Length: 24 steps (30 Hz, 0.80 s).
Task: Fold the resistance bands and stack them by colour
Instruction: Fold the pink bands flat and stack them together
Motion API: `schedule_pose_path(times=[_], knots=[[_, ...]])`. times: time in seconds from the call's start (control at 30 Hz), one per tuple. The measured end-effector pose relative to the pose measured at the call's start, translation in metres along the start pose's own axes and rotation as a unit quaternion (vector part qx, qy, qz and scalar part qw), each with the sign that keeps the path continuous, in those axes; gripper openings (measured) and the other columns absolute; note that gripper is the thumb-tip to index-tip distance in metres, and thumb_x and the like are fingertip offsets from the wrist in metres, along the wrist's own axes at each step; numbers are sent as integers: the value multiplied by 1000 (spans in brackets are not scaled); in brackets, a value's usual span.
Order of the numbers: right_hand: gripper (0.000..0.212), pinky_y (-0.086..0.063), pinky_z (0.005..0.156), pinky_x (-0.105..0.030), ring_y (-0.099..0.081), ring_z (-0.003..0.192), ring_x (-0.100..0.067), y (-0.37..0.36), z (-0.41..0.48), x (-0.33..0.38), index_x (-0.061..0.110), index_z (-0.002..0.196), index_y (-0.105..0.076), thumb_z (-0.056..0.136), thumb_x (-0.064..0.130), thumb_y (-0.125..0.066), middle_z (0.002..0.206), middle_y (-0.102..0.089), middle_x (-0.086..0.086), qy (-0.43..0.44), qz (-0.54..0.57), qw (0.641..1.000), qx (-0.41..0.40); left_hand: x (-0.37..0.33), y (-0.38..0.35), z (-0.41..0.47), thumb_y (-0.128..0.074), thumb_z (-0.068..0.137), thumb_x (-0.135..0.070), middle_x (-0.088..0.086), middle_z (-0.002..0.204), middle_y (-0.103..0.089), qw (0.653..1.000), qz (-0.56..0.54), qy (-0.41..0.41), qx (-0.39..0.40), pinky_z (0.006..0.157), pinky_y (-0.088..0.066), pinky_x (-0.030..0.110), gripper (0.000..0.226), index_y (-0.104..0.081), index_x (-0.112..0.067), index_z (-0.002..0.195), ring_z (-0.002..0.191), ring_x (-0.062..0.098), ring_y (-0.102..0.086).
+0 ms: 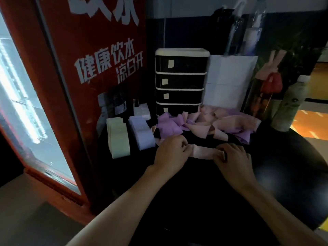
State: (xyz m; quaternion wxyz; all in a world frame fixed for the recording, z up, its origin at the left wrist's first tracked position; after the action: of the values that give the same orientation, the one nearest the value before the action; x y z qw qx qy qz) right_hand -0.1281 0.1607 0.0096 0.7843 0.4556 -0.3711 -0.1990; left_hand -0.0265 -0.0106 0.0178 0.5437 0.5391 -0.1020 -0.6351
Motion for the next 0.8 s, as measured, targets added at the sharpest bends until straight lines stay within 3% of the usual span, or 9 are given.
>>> schedule_pose_path(times=[0.23,0.4,0.5,0.57,0.67,0.73,0.8], knots=[[31,-43,90,-40,-53,109,-20,-8,4,-6,22,123,-60,92,22,-58,123,-59,3,14,57,998,3,10,-34,8,-61,91,-45,2,87,-65,999,16,36,-19,77,-54,40,31,-75,-17,89,81,17,-63],[34,-46,95,-48,-55,110,-21,-9,6,-11,17,123,-61,89,16,-60,122,-60,-1,-2,102,995,-9,4,-34,11,-66,91,-30,3,86,-65,999,-1,34,-15,78,-51,41,21,-74,-12,83,79,17,-61],[32,-48,92,-46,-56,106,-21,-8,5,-12,17,119,-63,86,14,-62,118,-62,1,0,116,993,-32,-7,-28,12,-66,90,-19,2,87,-63,999,-15,8,-32,74,-49,30,12,-73,-11,84,78,14,-58],[25,-50,88,-42,-59,100,-19,-4,5,-13,18,111,-64,87,14,-63,111,-64,3,-6,155,986,-52,-19,-18,14,-65,90,-15,-2,86,-60,999,-12,-21,-43,68,-39,16,11,-73,-11,84,78,11,-54],[12,-52,86,-36,-61,93,-14,6,3,-11,19,102,-64,91,15,-63,102,-65,5,-23,253,965,-60,-38,1,19,-63,91,-14,-5,87,-59,996,0,-69,-55,70,-37,13,11,-73,-9,88,81,9,-51],[19,-51,90,-30,-60,94,-8,14,3,-7,20,107,-62,90,12,-64,103,-63,8,-27,308,949,-65,-49,15,21,-64,92,-12,-4,87,-60,993,-13,-98,-58,72,-38,13,11,-73,-8,88,82,7,-51],[33,-47,88,-13,-57,100,2,25,4,0,24,119,-57,90,9,-64,108,-59,15,-21,363,930,-58,-58,31,23,-64,93,-13,-7,86,-56,991,-26,-123,-55,71,-37,10,9,-72,-11,89,79,4,-50]])
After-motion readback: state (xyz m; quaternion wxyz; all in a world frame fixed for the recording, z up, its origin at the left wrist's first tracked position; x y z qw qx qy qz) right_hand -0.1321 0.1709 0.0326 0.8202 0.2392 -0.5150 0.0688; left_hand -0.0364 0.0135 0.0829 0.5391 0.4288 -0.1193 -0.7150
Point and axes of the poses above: each hand's wrist, its own z-axis towards the middle knuckle, its own y-axis out of the back of the hand, x = y × z, the point moved 2 cm from there along z, towards the middle knuckle
